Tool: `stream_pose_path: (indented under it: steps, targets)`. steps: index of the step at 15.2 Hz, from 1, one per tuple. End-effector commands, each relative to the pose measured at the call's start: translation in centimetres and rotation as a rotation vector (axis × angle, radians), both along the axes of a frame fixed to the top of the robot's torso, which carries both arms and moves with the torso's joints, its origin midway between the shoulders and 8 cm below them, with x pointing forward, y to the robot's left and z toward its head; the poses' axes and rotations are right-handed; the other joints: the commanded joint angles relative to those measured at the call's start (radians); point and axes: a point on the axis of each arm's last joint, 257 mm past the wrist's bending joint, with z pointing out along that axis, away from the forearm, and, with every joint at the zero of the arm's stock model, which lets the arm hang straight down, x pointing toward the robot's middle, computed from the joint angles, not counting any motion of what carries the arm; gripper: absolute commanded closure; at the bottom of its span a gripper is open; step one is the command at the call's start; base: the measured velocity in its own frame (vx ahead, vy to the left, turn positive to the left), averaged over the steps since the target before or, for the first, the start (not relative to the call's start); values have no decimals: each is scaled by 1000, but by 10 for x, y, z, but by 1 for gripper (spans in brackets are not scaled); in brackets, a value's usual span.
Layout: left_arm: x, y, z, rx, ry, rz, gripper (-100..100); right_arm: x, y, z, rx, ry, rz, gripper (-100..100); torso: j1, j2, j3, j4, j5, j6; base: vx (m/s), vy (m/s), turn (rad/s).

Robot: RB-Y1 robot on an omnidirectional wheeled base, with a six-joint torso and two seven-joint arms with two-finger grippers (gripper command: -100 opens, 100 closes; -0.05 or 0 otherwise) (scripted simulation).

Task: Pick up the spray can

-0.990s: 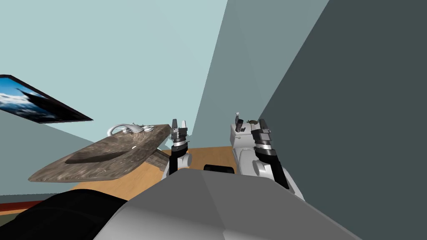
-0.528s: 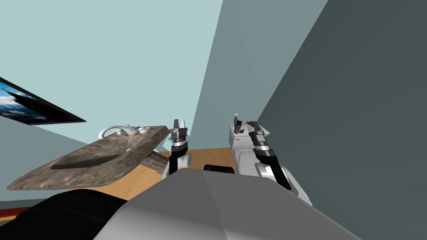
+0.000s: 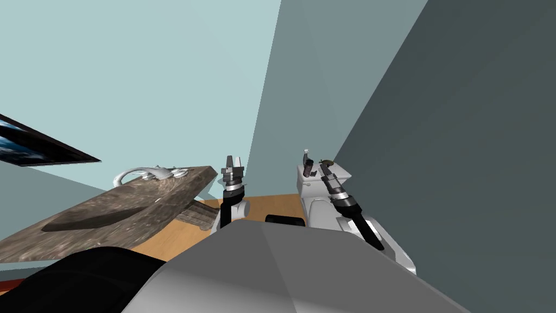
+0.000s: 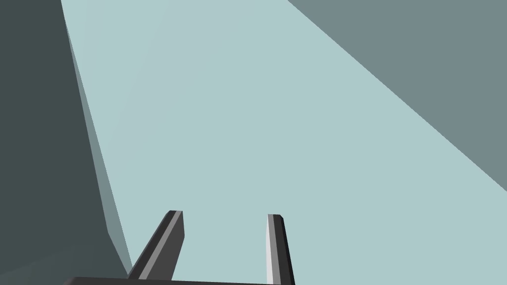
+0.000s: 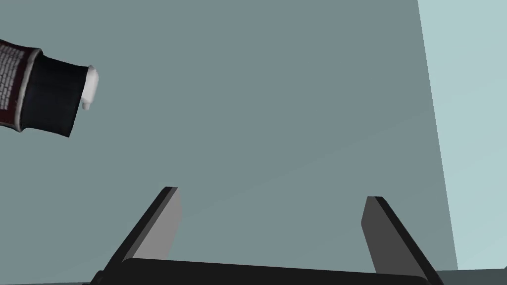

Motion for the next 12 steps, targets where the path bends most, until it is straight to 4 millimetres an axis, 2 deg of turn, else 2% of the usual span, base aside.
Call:
stream_pose_path:
  steps: [1,2,3,5,6,8,9,11,12]
  targets:
    - [0,0,0,0,0,0,0,-2,6,-16,-71,23,27,-100,0,0,0,0,0,0,69,-46,-15]
    - [0,0,0,0,0,0,0,-3,6,-17,-90,26,36,-100,0,0,0,0,0,0,80,-49,-11]
    - [0,0,0,0,0,0,0,-4,11,-30,-136,42,52,-100,-1,-1,0,0,0,0,101,-54,-12]
    - [0,0,0,0,0,0,0,-6,11,-33,-170,48,68,-100,-1,-3,-2,-1,0,0,90,-48,-3]
    - [0,0,0,0,0,0,0,-8,14,-47,-221,65,86,-100,-1,-2,-1,0,0,0,70,-29,-7]
    - [0,0,0,0,0,0,0,-10,14,-49,-254,70,102,-100,0,-1,-1,0,0,0,63,-23,-7]
    - [0,0,0,0,0,0,0,-13,16,-64,-310,87,122,-100,1,0,0,0,0,0,65,-27,-8]
    - [0,0,0,0,0,0,0,-14,15,-66,-341,92,137,-100,1,-1,-1,0,0,0,63,-18,-7]
    - [0,0,0,0,0,0,0,-18,16,-81,-397,107,158,-100,2,0,0,0,0,0,34,5,-27]
